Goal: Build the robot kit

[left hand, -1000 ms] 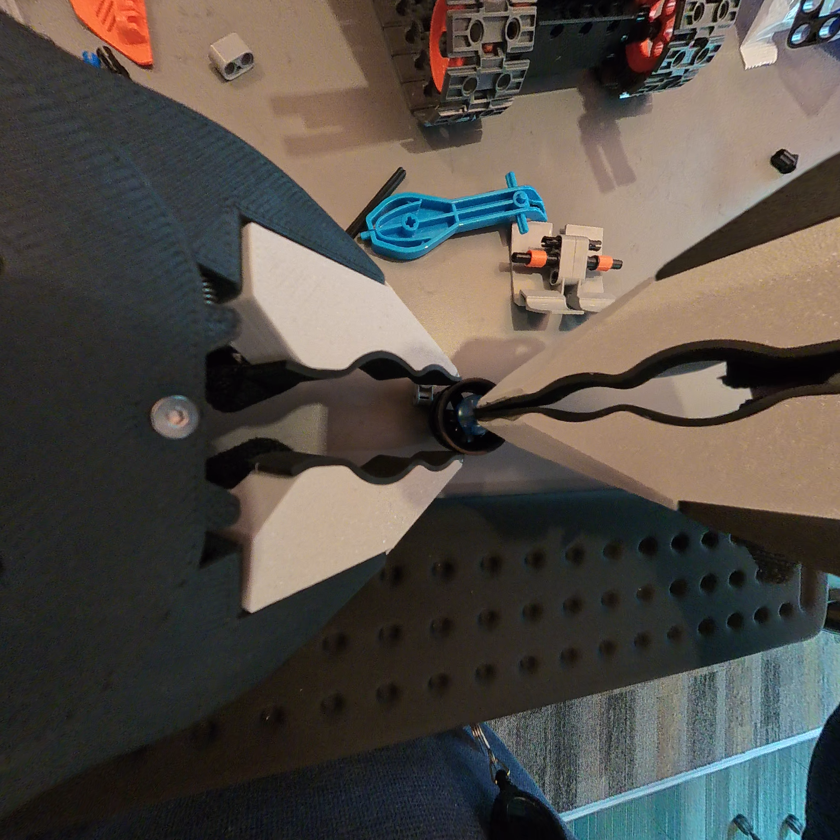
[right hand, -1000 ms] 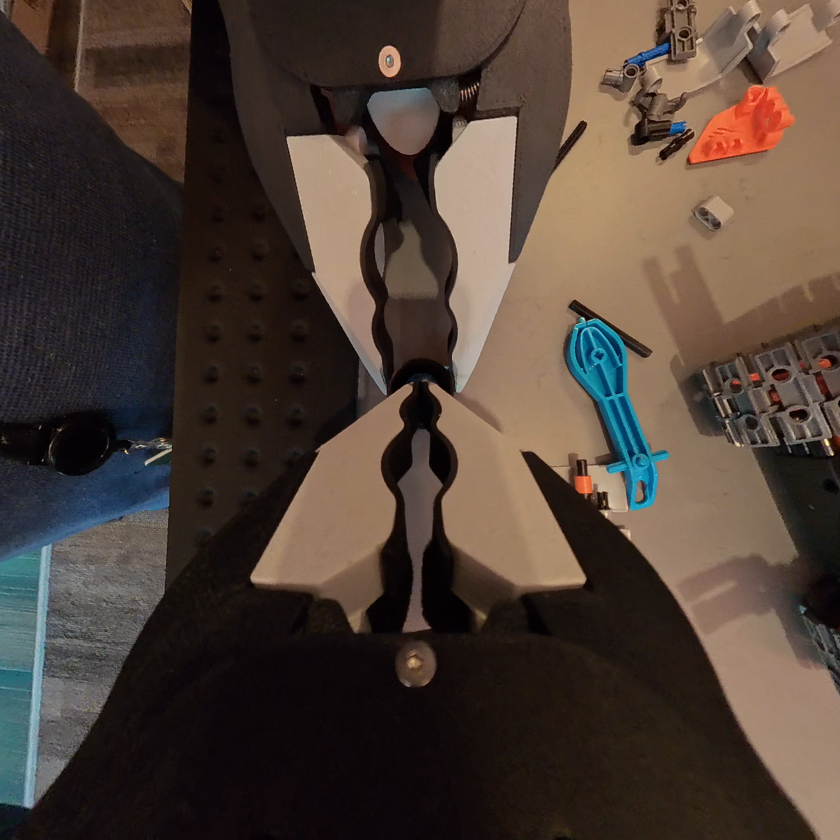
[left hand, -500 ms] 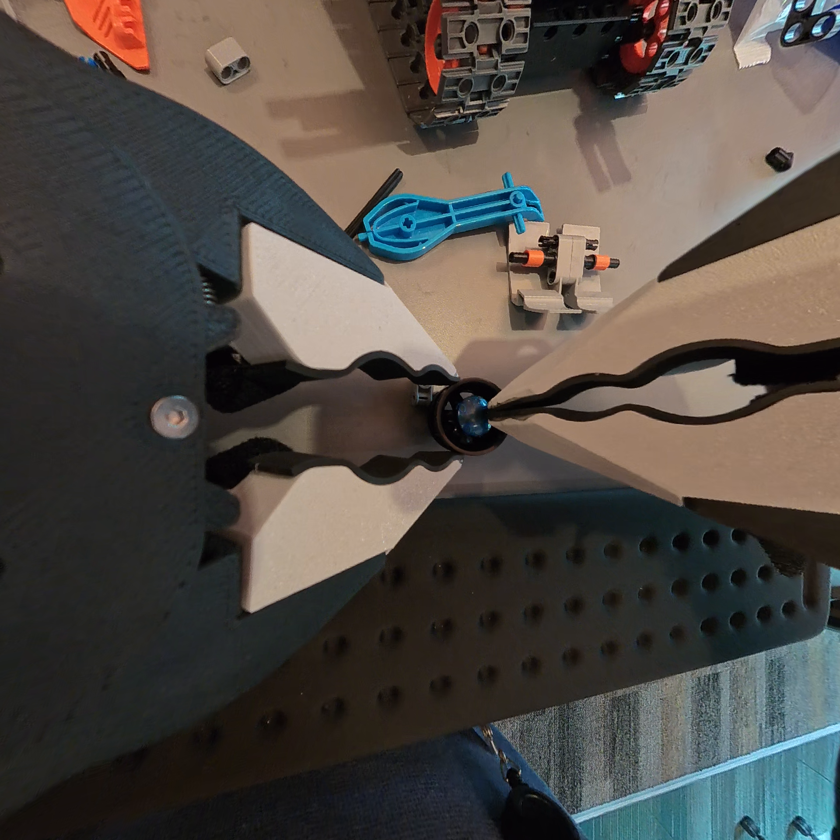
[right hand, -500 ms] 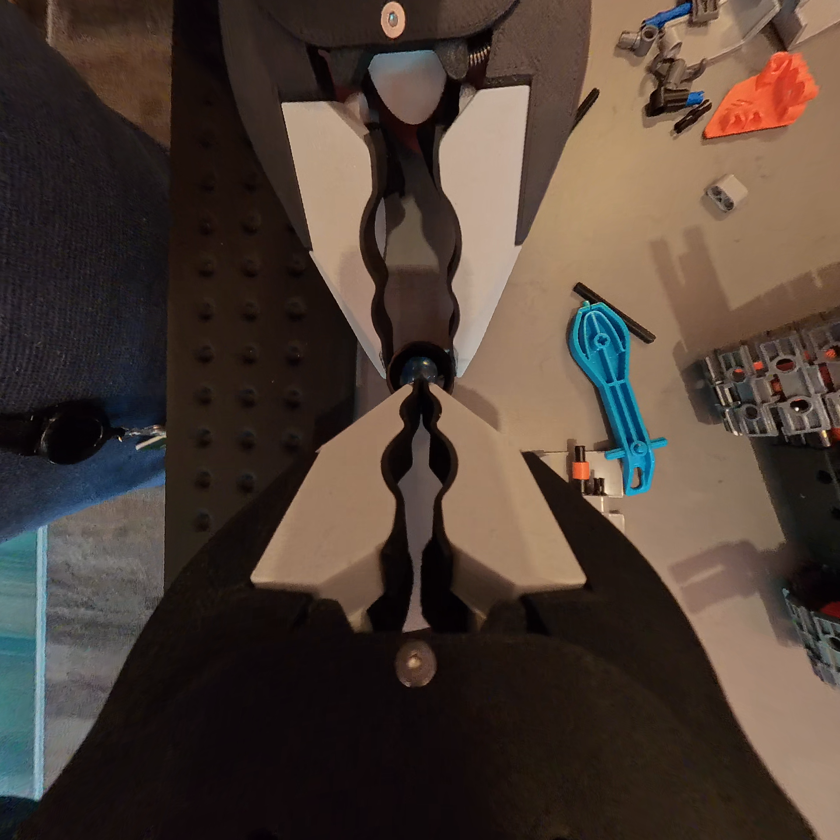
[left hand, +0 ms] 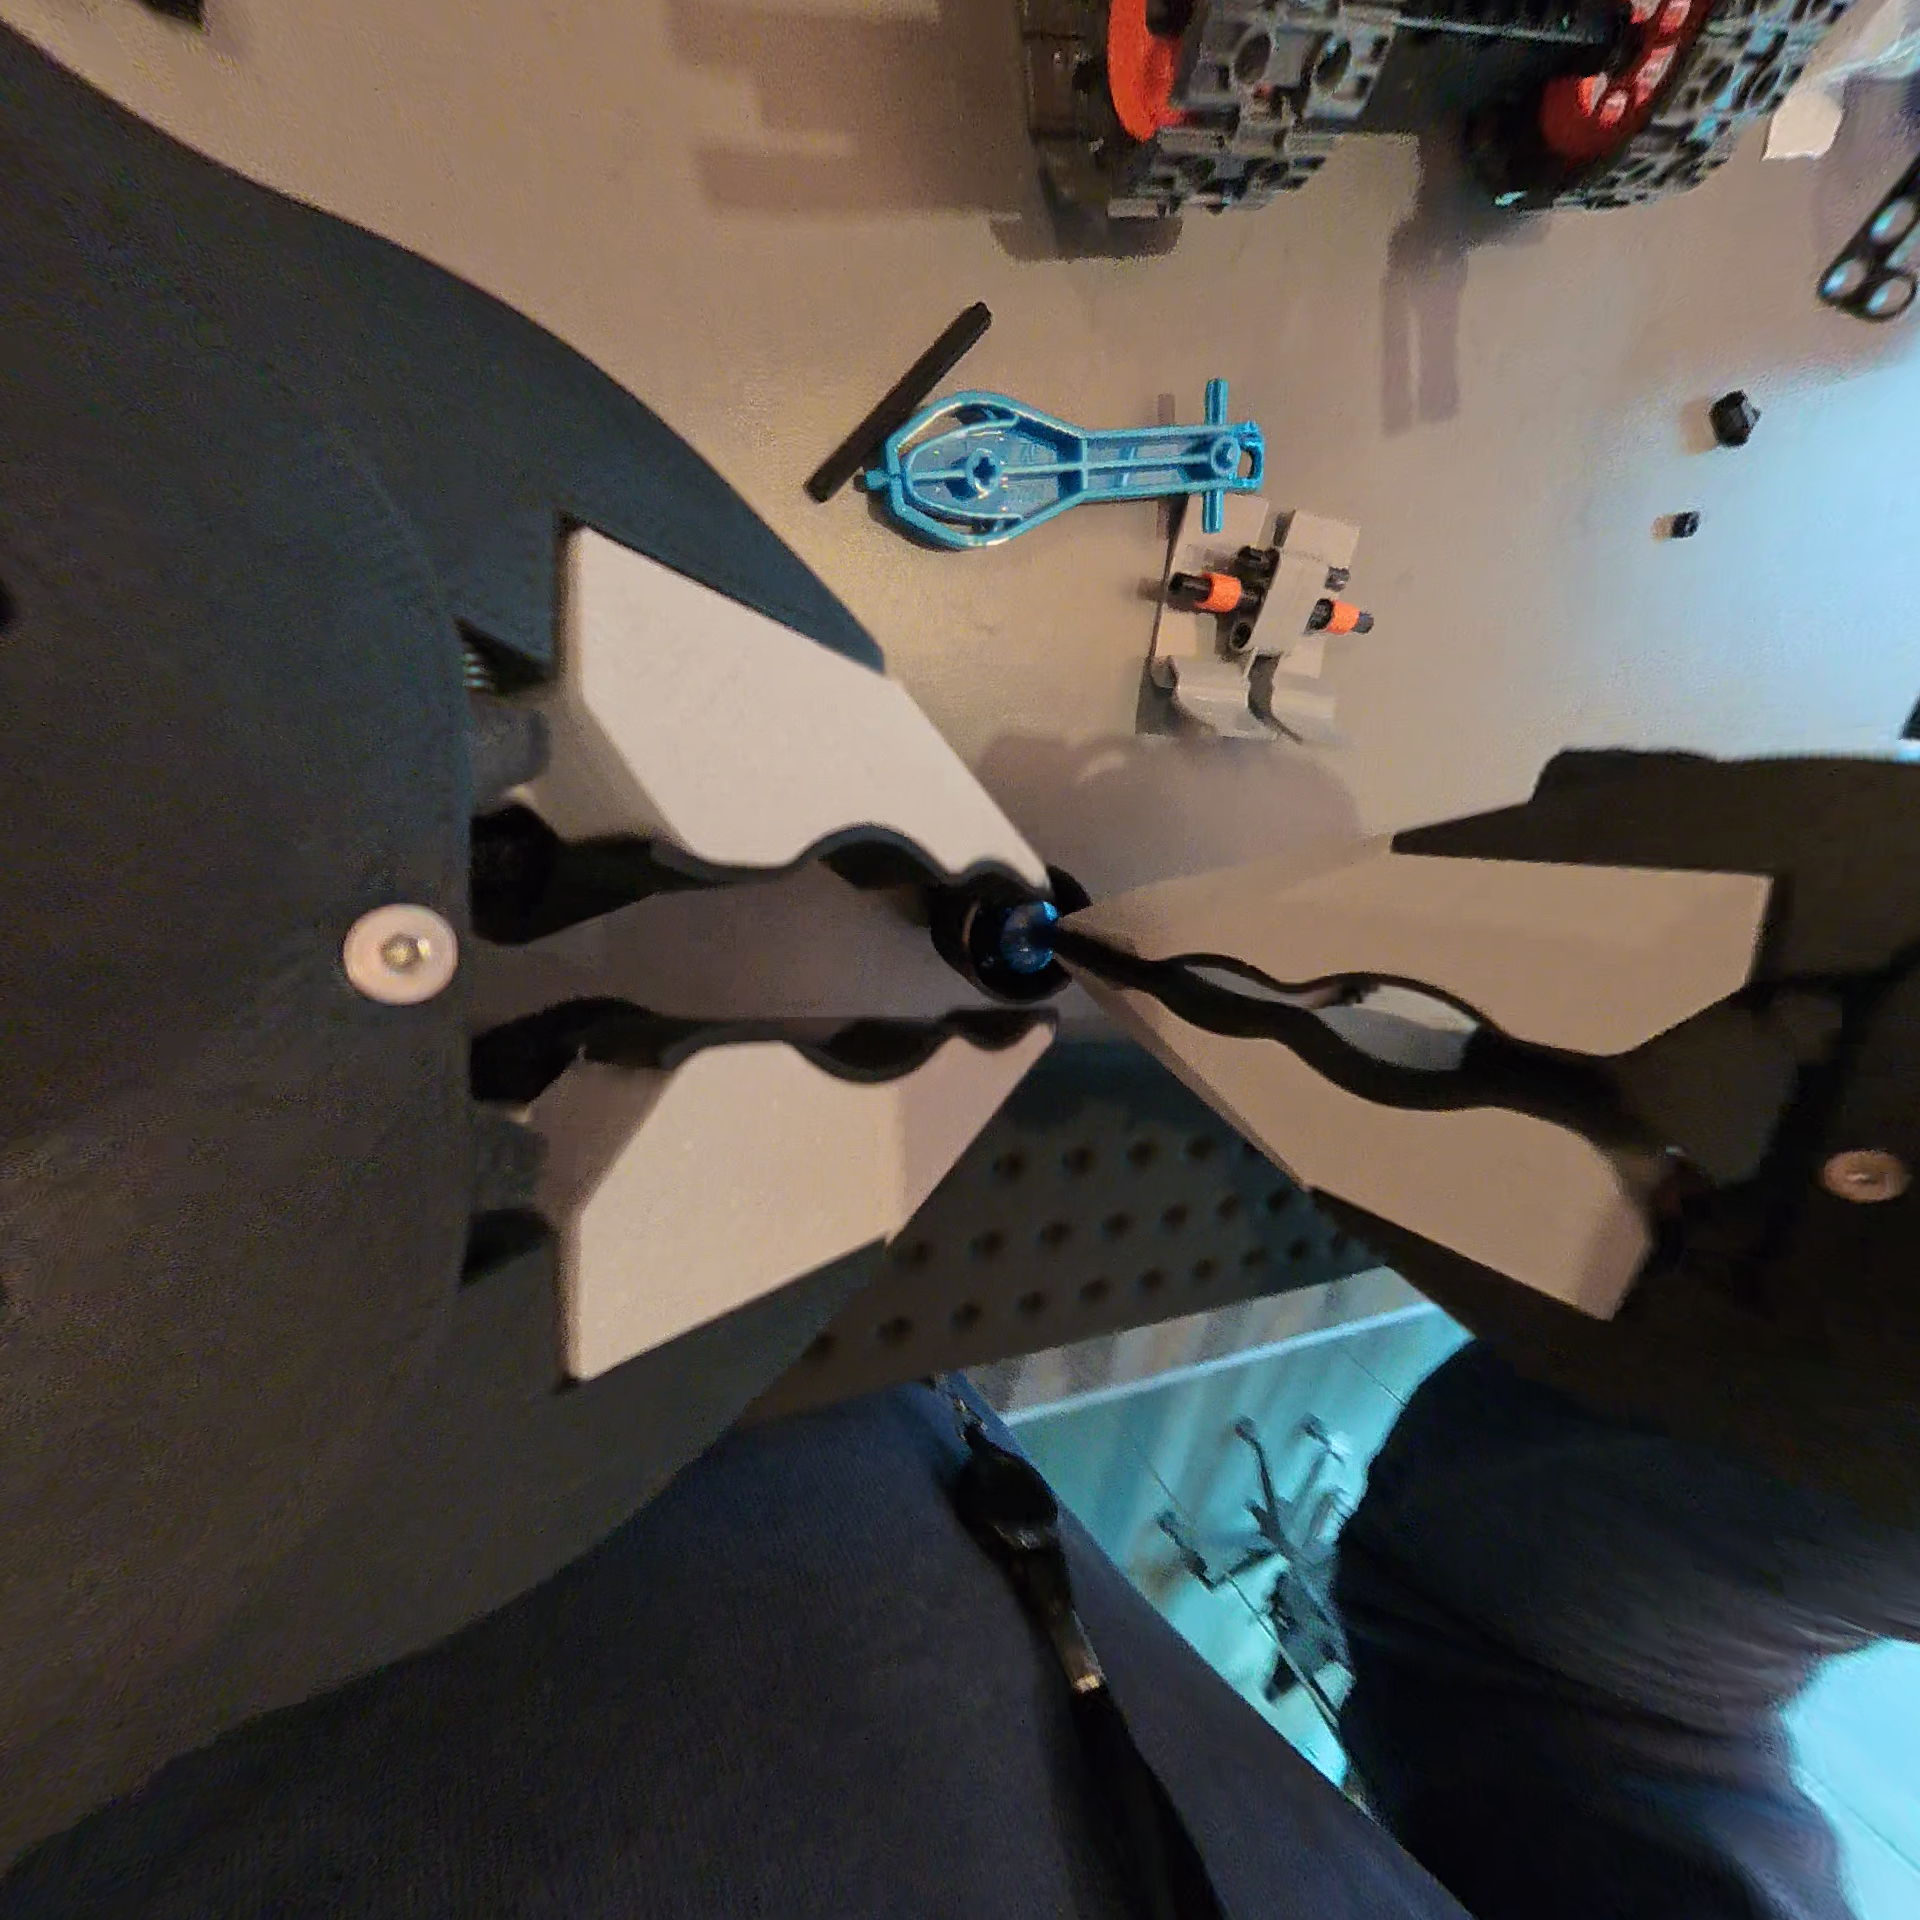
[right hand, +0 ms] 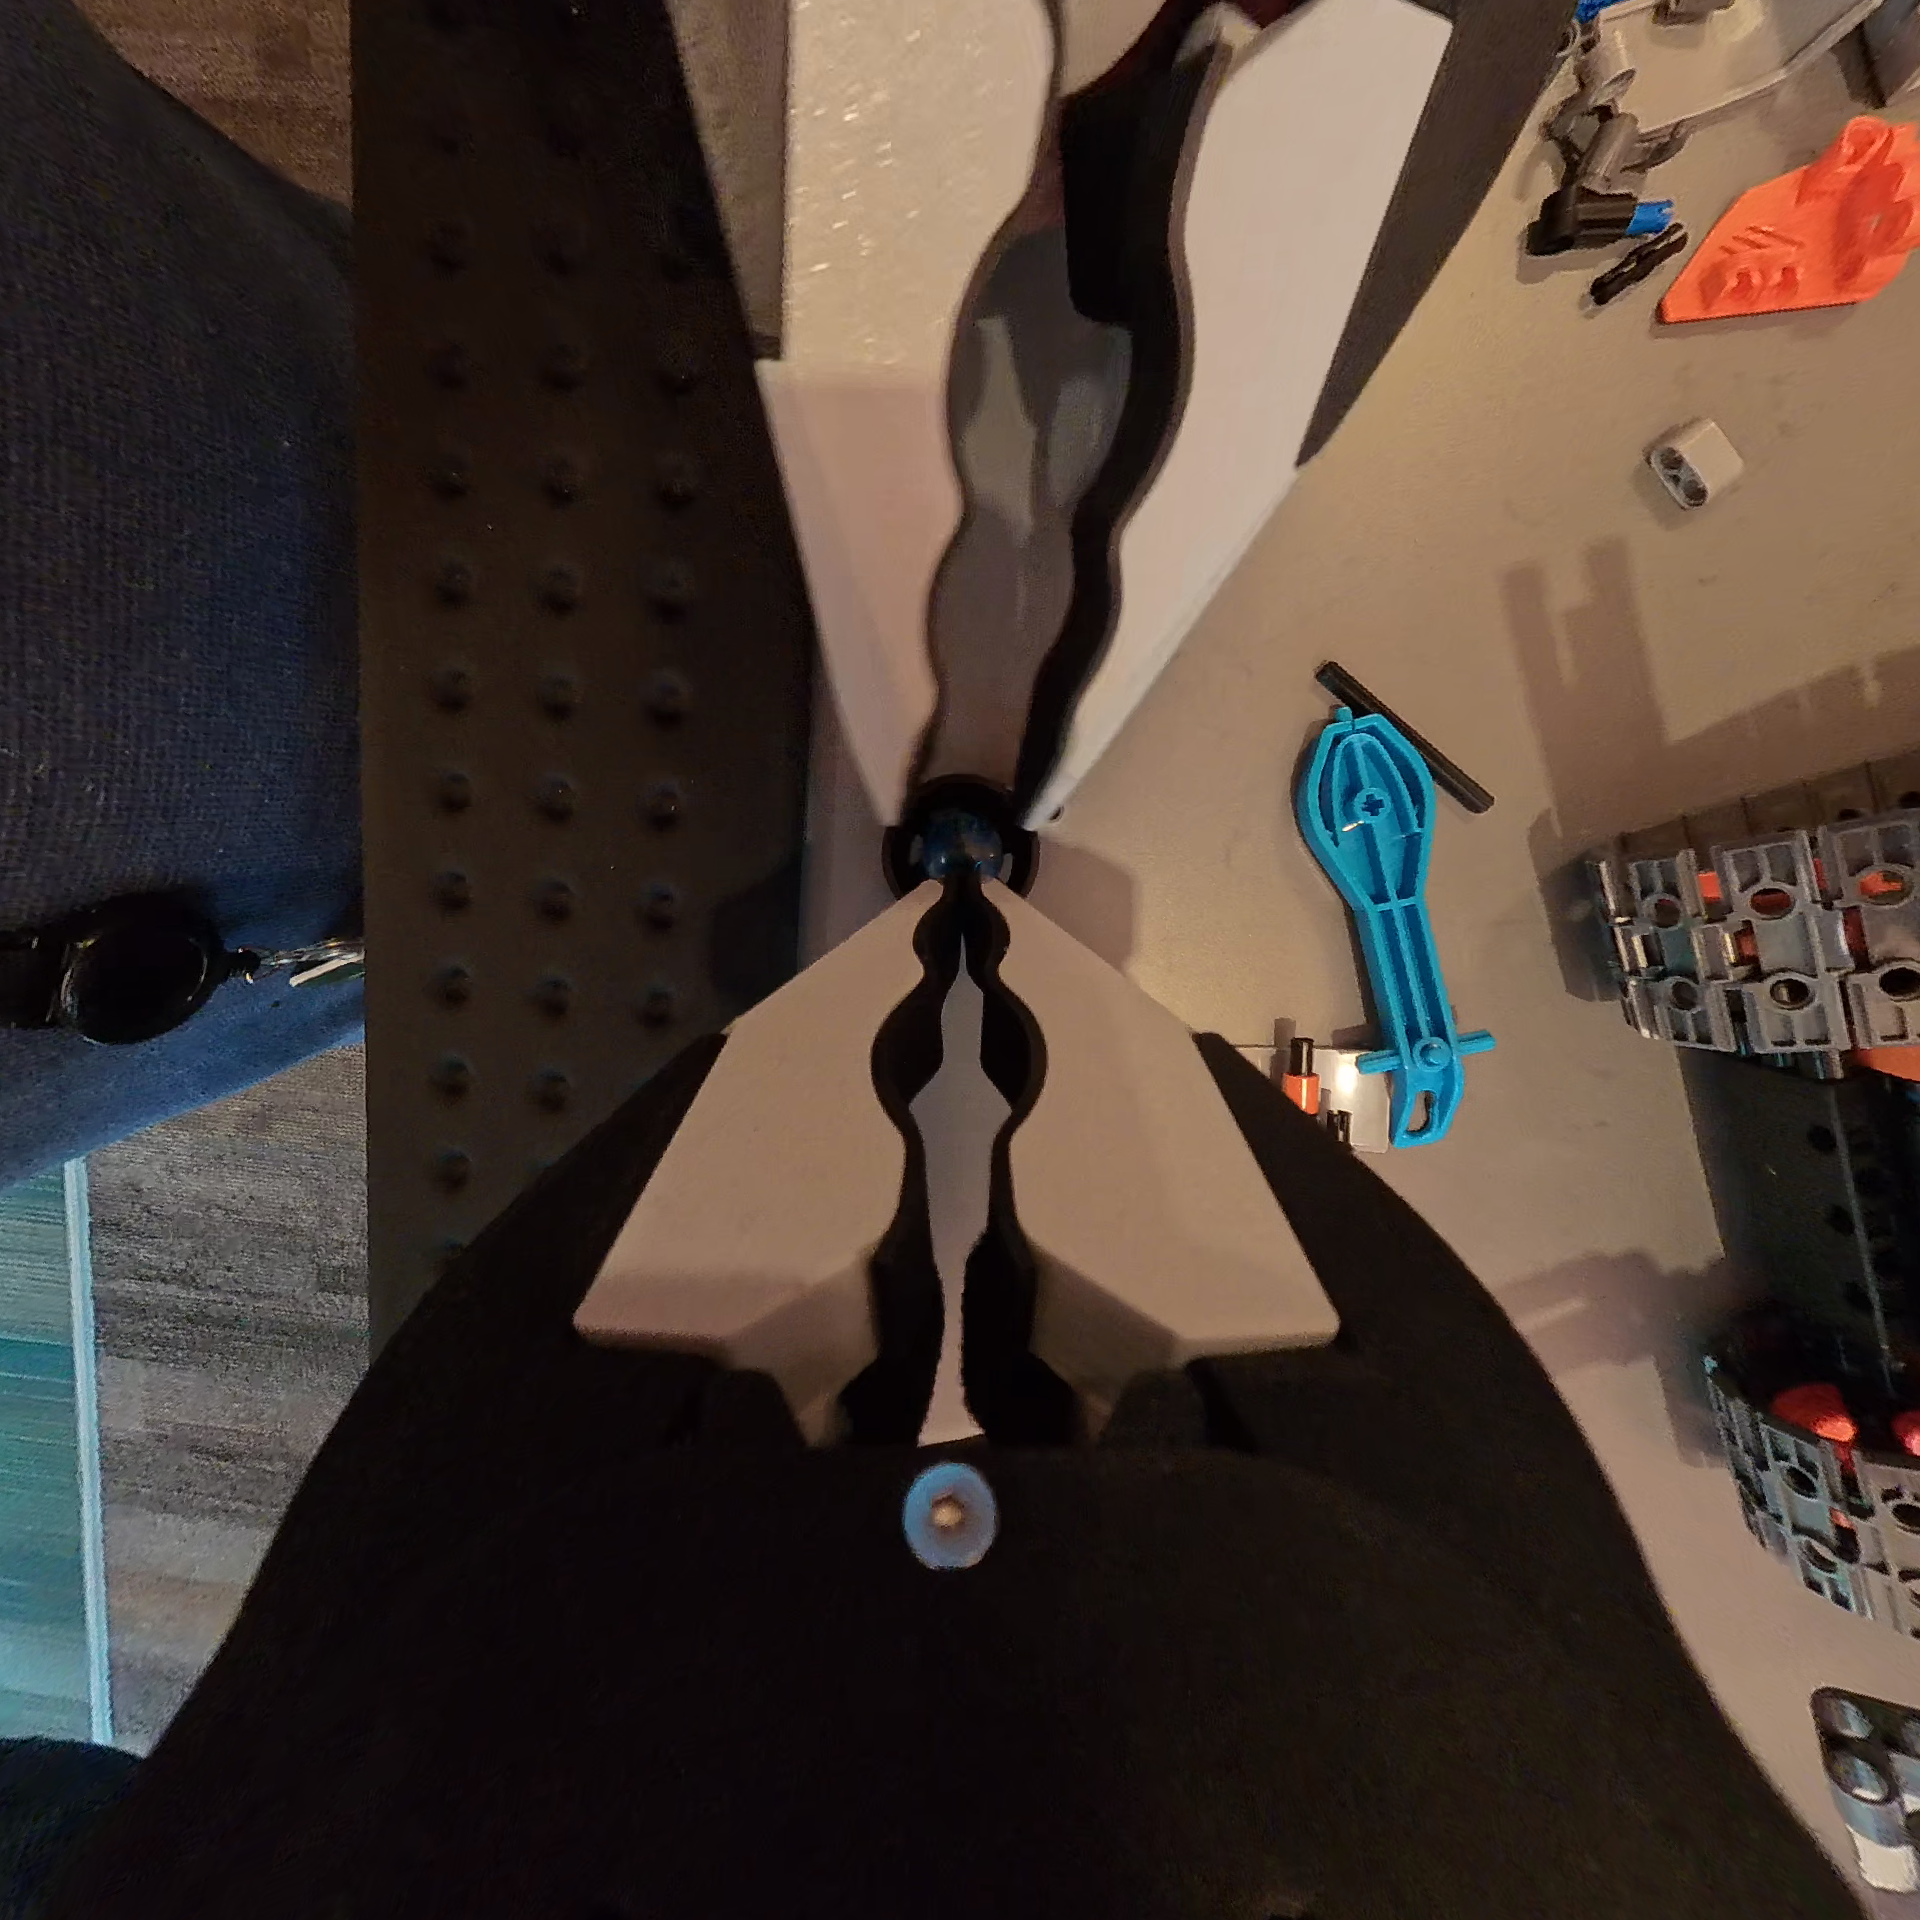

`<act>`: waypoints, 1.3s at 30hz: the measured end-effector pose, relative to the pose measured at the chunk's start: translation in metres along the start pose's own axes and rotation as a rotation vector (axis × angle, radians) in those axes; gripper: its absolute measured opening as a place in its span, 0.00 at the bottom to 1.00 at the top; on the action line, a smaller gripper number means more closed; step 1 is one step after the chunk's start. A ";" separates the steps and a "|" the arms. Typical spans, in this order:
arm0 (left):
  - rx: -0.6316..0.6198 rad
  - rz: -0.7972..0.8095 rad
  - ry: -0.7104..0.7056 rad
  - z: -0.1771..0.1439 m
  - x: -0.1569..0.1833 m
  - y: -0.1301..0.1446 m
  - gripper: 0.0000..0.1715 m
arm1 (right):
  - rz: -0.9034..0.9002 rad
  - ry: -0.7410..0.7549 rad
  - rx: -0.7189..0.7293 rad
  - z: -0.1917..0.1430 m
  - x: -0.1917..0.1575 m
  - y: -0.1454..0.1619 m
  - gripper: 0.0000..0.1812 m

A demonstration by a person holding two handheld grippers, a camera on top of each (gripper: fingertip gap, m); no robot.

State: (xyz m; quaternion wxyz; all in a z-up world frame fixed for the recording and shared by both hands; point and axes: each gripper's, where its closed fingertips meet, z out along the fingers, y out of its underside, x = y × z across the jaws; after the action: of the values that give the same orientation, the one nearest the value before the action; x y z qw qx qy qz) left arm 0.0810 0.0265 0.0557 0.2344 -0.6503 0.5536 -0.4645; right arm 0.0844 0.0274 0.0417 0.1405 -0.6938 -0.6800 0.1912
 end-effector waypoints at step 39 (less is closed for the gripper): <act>-0.125 0.216 -0.139 0.010 -0.007 0.018 0.21 | 0.195 0.099 0.301 -0.014 0.015 0.029 0.09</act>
State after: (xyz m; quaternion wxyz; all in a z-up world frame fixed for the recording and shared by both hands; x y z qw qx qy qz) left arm 0.0806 0.0256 0.0338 0.2797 -0.6309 0.6307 -0.3549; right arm 0.1166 0.0423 0.0397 0.2567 -0.7362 -0.5653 0.2693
